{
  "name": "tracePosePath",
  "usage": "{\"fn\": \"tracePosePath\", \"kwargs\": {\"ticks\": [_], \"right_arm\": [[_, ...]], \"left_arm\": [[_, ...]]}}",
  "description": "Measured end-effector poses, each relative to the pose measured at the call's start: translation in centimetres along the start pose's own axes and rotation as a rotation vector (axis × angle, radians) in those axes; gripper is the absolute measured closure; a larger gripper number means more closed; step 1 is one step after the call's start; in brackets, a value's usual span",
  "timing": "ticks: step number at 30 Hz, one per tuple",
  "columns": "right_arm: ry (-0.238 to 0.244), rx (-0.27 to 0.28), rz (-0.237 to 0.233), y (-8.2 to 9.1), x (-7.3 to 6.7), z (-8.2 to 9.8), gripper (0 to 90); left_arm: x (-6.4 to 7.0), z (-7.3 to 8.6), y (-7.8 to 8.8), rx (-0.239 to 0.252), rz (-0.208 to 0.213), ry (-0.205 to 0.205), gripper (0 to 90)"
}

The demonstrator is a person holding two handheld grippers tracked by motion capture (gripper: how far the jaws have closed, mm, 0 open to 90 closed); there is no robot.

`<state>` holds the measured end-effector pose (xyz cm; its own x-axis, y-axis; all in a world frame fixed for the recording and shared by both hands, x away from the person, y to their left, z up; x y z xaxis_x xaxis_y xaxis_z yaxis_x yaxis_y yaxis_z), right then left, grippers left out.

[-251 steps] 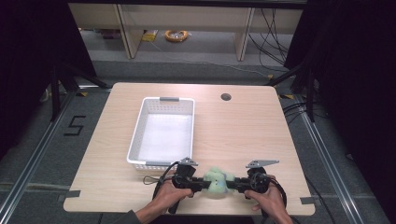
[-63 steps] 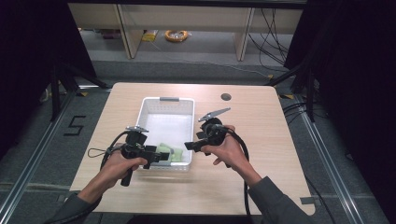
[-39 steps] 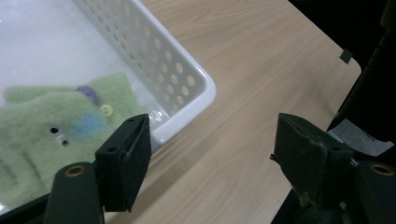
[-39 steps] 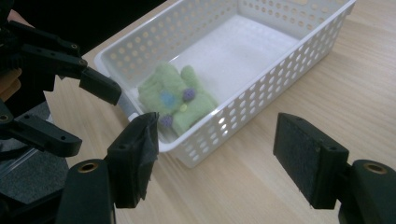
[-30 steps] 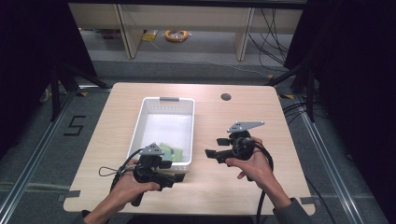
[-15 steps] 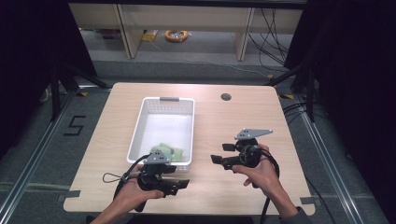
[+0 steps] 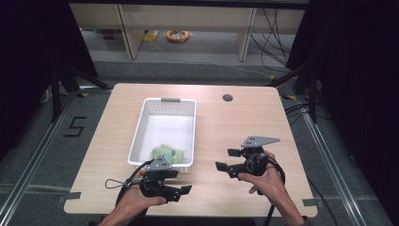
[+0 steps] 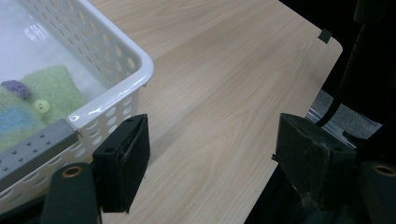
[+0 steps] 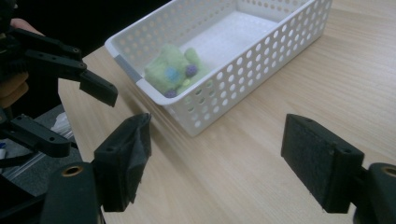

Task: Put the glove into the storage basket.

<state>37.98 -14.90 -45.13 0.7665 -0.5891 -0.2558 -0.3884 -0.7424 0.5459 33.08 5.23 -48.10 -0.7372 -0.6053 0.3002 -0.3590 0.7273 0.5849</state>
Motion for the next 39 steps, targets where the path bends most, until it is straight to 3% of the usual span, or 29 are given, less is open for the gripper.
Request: {"fn": "tracePosePath", "kwargs": {"ticks": [1,5,6,7,9,10,16,17,18,19,20,25,26,31,34,35,37,38,39], "right_arm": [[0.008,0.007,0.013,0.1,0.1,0.3,19.0],[0.033,0.015,0.006,0.2,0.0,0.6,18.2],[0.020,0.022,-0.001,0.3,-0.2,0.7,17.8],[0.043,0.034,-0.006,0.3,-0.2,0.8,17.4],[0.034,0.036,-0.006,0.4,-0.3,1.0,17.3],[0.017,0.023,-0.003,0.5,-0.6,1.2,17.3],[0.033,0.041,-0.012,0.6,-0.6,1.5,17.5],[0.056,0.045,-0.006,0.7,-0.5,1.8,17.5],[0.029,0.041,-0.009,0.7,-0.7,2.0,17.5],[0.045,0.039,-0.003,0.8,-0.5,2.2,17.6],[0.003,0.027,-0.010,0.9,-0.8,2.5,17.6],[0.018,0.037,-0.005,1.0,-0.4,3.3,17.6],[-0.010,0.033,-0.008,1.1,-0.4,3.9,17.7],[-0.021,0.038,-0.002,1.3,-0.1,4.6,18.2],[0.003,0.053,0.002,1.4,0.1,5.0,18.5],[-0.036,0.046,-0.006,1.4,-0.2,5.2,18.5],[0.007,0.049,0.011,1.5,0.1,5.4,18.5],[-0.031,0.047,-0.005,1.5,-0.4,5.8,18.5],[-0.031,0.047,-0.005,1.5,-0.4,5.8,18.5]], "left_arm": [[0.0,0.1,0.0,0.001,-0.003,0.005,22.2],[0.1,0.4,-0.1,0.008,-0.009,0.002,19.6],[0.1,0.5,-0.2,0.011,-0.006,-0.009,17.7],[0.2,0.6,-0.2,0.022,-0.003,-0.020,15.9],[0.3,0.8,-0.2,0.016,-0.021,-0.031,15.8],[0.5,0.8,-0.3,0.026,-0.007,-0.032,15.8],[0.9,1.3,-0.5,0.037,-0.004,-0.019,15.8],[1.0,1.5,-0.6,0.035,0.003,-0.024,15.8],[0.9,1.6,-0.6,0.031,-0.002,-0.032,15.8],[1.0,1.7,-0.7,0.031,0.000,-0.034,15.8],[1.1,1.8,-0.7,0.030,0.005,-0.033,15.7],[1.1,2.6,-0.8,0.018,-0.002,-0.035,15.8],[1.1,2.8,-0.9,0.017,-0.001,-0.023,15.8],[0.9,3.5,-1.1,0.026,-0.022,-0.049,15.8],[0.8,3.8,-1.2,0.024,-0.032,-0.059,15.8],[0.8,4.0,-1.1,0.017,-0.028,-0.053,15.8],[0.8,4.2,-1.2,0.021,-0.032,-0.039,15.8],[0.9,4.4,-1.2,0.021,-0.035,-0.043,15.8],[0.9,4.4,-1.2,0.021,-0.035,-0.043,15.8]]}}
Point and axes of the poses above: each handheld gripper's, and its own axes: y roughly backward along the jaws, z roughly out of its underside, x roughly to its right, the point moved 7 cm from there along -y, roughly forward along the jaws, and after that the axes turned 2 degrees about y, right-handed, at the moved point
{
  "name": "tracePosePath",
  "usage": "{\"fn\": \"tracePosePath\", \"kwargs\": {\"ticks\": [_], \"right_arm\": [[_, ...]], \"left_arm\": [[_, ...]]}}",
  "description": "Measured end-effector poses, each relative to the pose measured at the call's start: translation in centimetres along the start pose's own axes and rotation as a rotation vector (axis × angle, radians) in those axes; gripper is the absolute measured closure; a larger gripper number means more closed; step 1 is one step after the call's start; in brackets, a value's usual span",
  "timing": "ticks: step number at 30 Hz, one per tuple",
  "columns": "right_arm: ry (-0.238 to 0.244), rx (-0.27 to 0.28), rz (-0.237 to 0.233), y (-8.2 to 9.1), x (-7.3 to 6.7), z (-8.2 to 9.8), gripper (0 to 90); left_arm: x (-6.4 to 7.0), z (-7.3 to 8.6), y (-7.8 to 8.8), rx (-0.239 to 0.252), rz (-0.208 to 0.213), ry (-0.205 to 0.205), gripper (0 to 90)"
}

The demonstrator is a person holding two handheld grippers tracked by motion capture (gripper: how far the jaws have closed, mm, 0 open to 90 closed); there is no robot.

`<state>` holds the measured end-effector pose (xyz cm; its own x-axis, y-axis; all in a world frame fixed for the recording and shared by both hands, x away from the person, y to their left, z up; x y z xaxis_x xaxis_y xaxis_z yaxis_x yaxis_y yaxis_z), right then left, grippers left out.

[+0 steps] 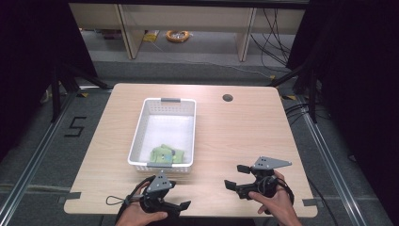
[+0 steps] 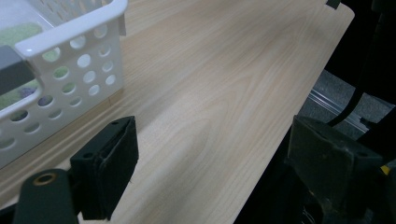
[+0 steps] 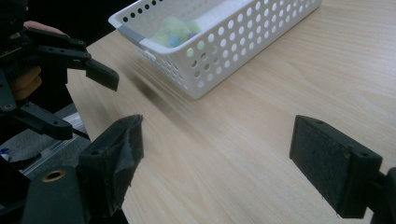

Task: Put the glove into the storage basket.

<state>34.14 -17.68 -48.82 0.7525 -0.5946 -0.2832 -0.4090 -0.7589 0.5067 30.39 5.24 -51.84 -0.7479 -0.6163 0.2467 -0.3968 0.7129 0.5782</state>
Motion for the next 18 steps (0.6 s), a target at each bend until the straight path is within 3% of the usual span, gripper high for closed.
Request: {"fn": "tracePosePath", "kwargs": {"ticks": [1,2,3,8,9,10,11,13,14,16,17,18], "right_arm": [[0.033,0.004,0.011,0.0,0.3,0.0,18.5],[0.025,0.004,0.000,0.1,0.2,0.2,18.5],[-0.002,-0.012,0.015,0.3,0.0,0.5,18.5],[0.020,0.002,0.005,0.3,0.2,1.3,18.3],[-0.011,-0.022,0.006,0.6,-0.1,1.6,18.2],[0.018,0.000,0.008,0.5,0.2,1.7,18.1],[0.000,-0.006,0.005,0.6,-0.1,1.9,18.0],[0.032,0.002,0.013,0.6,0.1,2.1,18.0],[-0.001,-0.018,0.012,0.8,-0.1,2.4,17.9],[-0.001,-0.008,0.007,0.8,-0.2,2.7,17.9],[0.034,-0.003,0.018,0.8,0.0,2.7,17.8],[0.006,-0.027,0.018,1.0,-0.3,3.2,17.7]], "left_arm": [[0.0,0.2,0.1,-0.016,0.004,-0.012,15.8],[0.0,0.3,0.0,-0.010,-0.001,-0.007,15.8],[-0.1,0.4,0.0,-0.012,-0.004,-0.033,15.8],[0.1,1.0,-0.1,-0.026,0.000,-0.039,15.8],[0.2,1.2,-0.1,-0.037,0.000,-0.026,15.8],[0.2,1.2,-0.2,-0.029,-0.001,-0.043,15.8],[0.3,1.3,-0.2,-0.029,-0.001,-0.045,15.8],[0.4,1.5,-0.3,-0.031,0.000,-0.026,15.8],[0.2,1.6,-0.2,-0.049,0.003,-0.062,15.8],[0.4,1.7,-0.3,-0.032,0.003,-0.041,15.8],[0.5,1.8,-0.3,-0.035,0.001,-0.041,15.8],[0.6,2.0,-0.3,-0.044,0.000,-0.023,15.8]]}}
Point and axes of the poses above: each handheld gripper's, and its own axes: y roughly backward along the jaws, z roughly out of its underside, x roughly to its right, the point moved 7 cm from there along -y, roughly forward along the jaws, and after that the axes turned 2 degrees about y, right-handed, at the moved point
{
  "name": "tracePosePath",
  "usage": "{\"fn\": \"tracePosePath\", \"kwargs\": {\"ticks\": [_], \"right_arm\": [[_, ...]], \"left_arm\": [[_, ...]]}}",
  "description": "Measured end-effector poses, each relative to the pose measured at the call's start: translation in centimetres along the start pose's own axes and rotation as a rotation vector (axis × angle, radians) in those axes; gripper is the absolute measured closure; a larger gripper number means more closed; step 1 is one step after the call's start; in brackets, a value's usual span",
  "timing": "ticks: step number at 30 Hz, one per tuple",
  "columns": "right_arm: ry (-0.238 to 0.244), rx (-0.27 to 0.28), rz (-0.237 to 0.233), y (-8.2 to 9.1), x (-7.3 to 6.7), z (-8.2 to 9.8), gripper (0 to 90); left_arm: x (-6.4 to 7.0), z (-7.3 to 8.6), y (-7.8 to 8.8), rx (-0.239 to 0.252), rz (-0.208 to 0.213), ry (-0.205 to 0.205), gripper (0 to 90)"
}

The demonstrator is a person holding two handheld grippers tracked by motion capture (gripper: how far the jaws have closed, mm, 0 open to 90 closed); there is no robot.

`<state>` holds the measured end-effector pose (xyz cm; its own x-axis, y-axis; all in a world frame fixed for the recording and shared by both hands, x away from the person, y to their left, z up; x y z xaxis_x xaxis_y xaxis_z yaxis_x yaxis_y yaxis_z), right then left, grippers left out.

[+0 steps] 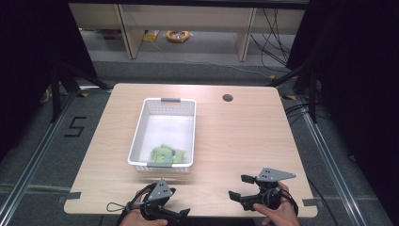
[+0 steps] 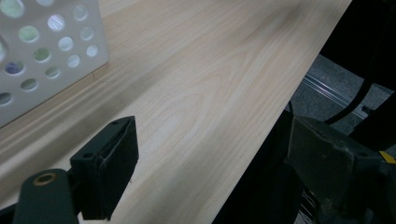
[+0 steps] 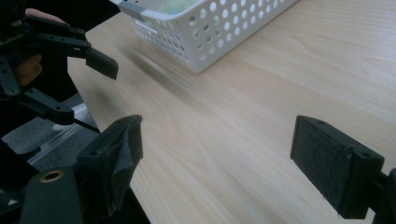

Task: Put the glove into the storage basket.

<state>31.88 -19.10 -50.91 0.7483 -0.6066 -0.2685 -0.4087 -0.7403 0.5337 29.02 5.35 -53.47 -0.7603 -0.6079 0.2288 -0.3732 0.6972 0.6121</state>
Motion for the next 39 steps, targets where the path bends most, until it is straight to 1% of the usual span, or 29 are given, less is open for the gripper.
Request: {"fn": "tracePosePath", "kwargs": {"ticks": [1,4,10,11,12,13,14,15,16,17,18,19,20,21,22,23,24,25,26,27,28,31,32,33,34,35,36,37,39], "right_arm": [[0.000,0.000,0.000,0.0,0.0,0.0,17.7],[0.003,-0.009,0.006,0.0,-0.1,0.5,17.6],[0.034,-0.028,0.016,0.1,-0.2,1.3,17.5],[0.019,-0.044,0.025,0.1,-0.3,1.7,17.5],[0.019,-0.044,0.025,0.1,-0.3,1.7,17.5],[0.033,-0.046,0.017,0.0,-0.3,2.0,17.4],[0.033,-0.046,0.017,0.0,-0.3,2.0,17.4],[0.020,-0.057,0.022,0.0,-0.4,2.1,17.4],[0.045,-0.058,0.031,0.0,-0.2,2.3,17.4],[0.043,-0.079,0.014,0.1,-0.3,2.5,17.4],[0.033,-0.072,0.031,0.0,-0.3,2.6,17.4],[0.026,-0.089,0.033,0.1,-0.4,2.9,17.4],[0.050,-0.084,0.037,0.0,-0.2,2.9,17.4],[0.066,-0.089,0.041,0.0,-0.2,3.1,17.4],[0.056,-0.095,0.054,0.1,-0.2,3.3,17.4],[0.067,-0.094,0.045,0.0,-0.3,3.3,17.4],[0.067,-0.094,0.045,0.0,-0.3,3.3,17.4],[0.040,-0.109,0.053,0.2,-0.5,3.4,17.3],[0.083,-0.102,0.062,0.1,-0.2,3.5,17.1],[0.083,-0.102,0.062,0.1,-0.2,3.5,17.1],[0.076,-0.116,0.047,0.0,-0.3,3.7,17.1],[0.081,-0.121,0.060,0.0,-0.3,3.7,17.0],[0.077,-0.117,0.053,-0.1,-0.3,3.7,17.0],[0.078,-0.117,0.051,-0.1,-0.3,3.7,17.0],[0.077,-0.118,0.051,-0.1,-0.3,3.7,17.0],[0.090,-0.118,0.062,0.0,-0.2,3.7,17.0],[0.085,-0.121,0.045,-0.1,-0.3,3.8,17.0],[0.088,-0.122,0.052,-0.1,-0.2,3.8,17.0],[0.088,-0.121,0.061,0.0,-0.1,3.8,16.9]], "left_arm": [[-0.2,0.2,0.1,-0.017,-0.007,-0.037,15.8],[-0.1,0.4,-0.1,-0.015,-0.018,-0.029,15.8],[0.2,0.5,-0.1,-0.004,-0.002,-0.019,15.8],[0.0,0.7,0.0,-0.025,-0.003,-0.050,15.8],[0.2,0.8,-0.1,-0.024,-0.001,-0.020,15.8],[0.1,0.9,-0.1,-0.025,0.000,-0.035,15.8],[0.3,0.9,-0.2,-0.013,-0.001,-0.009,15.8],[0.2,1.1,-0.2,-0.031,-0.009,-0.011,15.8],[0.2,1.2,-0.2,-0.032,-0.010,-0.029,15.8],[0.2,1.3,-0.2,-0.041,0.000,-0.038,15.8],[0.3,1.4,-0.3,-0.035,-0.004,-0.020,15.8],[0.2,1.6,-0.5,-0.048,-0.013,-0.021,15.8],[0.4,1.7,-0.5,-0.046,-0.009,-0.015,15.8],[0.2,1.8,-0.4,-0.066,-0.005,-0.058,15.8],[0.5,1.9,-0.6,-0.047,-0.007,-0.016,15.8],[0.5,1.9,-0.5,-0.053,-0.005,-0.041,15.8],[0.5,1.9,-0.5,-0.053,-0.005,-0.041,15.8],[0.5,1.9,-0.6,-0.053,-0.007,-0.044,15.8],[0.4,1.9,-0.5,-0.061,-0.003,-0.049,15.8],[0.4,1.9,-0.5,-0.061,-0.003,-0.049,15.8],[0.2,2.0,-0.6,-0.070,-0.021,-0.047,15.8],[0.3,2.0,-0.6,-0.057,-0.009,-0.028,15.8],[0.2,1.9,-0.6,-0.061,-0.008,-0.044,15.8],[0.4,2.0,-0.7,-0.048,-0.008,-0.006,15.8],[0.3,1.9,-0.7,-0.051,-0.008,-0.030,15.8],[0.3,1.9,-0.7,-0.051,-0.009,-0.027,15.8],[0.2,1.9,-0.7,-0.054,-0.012,-0.031,15.8],[0.2,2.0,-0.6,-0.065,-0.009,-0.024,15.8],[0.2,2.0,-0.7,-0.053,-0.012,-0.011,15.8]]}}
Point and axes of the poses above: each handheld gripper's, and its own axes: y roughly backward along the jaws, z roughly out of its underside, x roughly to its right, the point moved 7 cm from there along -y, roughly forward along the jaws, and after that the axes turned 2 degrees about y, right-handed, at the moved point
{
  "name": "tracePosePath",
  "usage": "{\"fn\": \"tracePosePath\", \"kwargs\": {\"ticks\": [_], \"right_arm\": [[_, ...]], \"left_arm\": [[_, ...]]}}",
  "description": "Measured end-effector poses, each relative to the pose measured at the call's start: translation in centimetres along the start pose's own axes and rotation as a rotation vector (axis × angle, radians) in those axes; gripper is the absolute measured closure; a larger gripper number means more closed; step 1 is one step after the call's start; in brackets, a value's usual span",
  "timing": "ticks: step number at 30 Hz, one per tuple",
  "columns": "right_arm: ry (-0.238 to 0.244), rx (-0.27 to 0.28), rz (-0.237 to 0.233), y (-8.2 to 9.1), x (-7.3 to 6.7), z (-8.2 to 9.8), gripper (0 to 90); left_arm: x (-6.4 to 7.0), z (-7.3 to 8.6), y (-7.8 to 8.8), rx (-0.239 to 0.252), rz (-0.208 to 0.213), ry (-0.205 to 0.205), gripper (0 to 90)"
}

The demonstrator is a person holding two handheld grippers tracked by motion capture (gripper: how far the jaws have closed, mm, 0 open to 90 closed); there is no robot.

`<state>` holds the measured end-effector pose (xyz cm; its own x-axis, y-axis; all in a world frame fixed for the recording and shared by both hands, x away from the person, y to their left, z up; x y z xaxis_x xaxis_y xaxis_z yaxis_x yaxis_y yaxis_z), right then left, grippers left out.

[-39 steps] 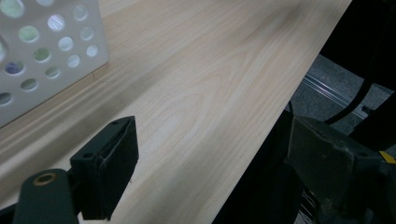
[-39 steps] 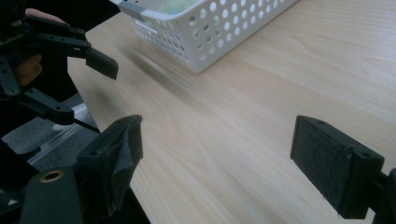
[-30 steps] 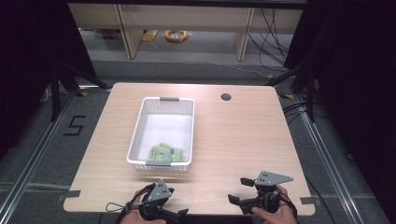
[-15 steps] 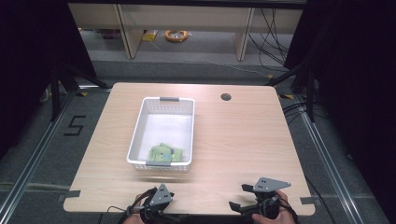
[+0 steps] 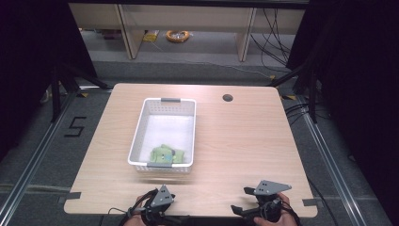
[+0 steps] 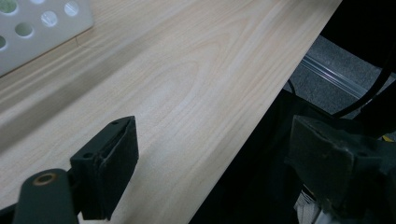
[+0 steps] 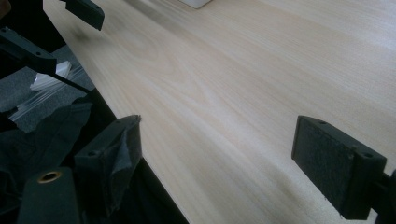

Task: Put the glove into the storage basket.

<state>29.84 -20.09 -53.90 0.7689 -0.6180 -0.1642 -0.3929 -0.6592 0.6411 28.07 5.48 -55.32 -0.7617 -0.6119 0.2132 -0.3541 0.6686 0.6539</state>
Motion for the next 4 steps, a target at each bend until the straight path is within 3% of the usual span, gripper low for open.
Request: {"fn": "tracePosePath", "kwargs": {"ticks": [1,4], "right_arm": [[-0.027,0.001,-0.010,-0.05,-0.19,0.05,16.8],[-0.003,-0.010,-0.034,-0.08,0.00,0.07,16.8]], "left_arm": [[-0.31,-0.01,0.07,-0.007,-0.008,-0.022,15.8],[-0.35,0.00,0.08,-0.005,-0.008,-0.005,15.8]]}}
Point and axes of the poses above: each handheld gripper's, and its own axes: y roughly backward along the jaws, z roughly out of its underside, x roughly to its right, the point moved 7 cm from there along -y, roughly forward along the jaws, and after that the axes turned 2 degrees about y, right-handed, at the moved point
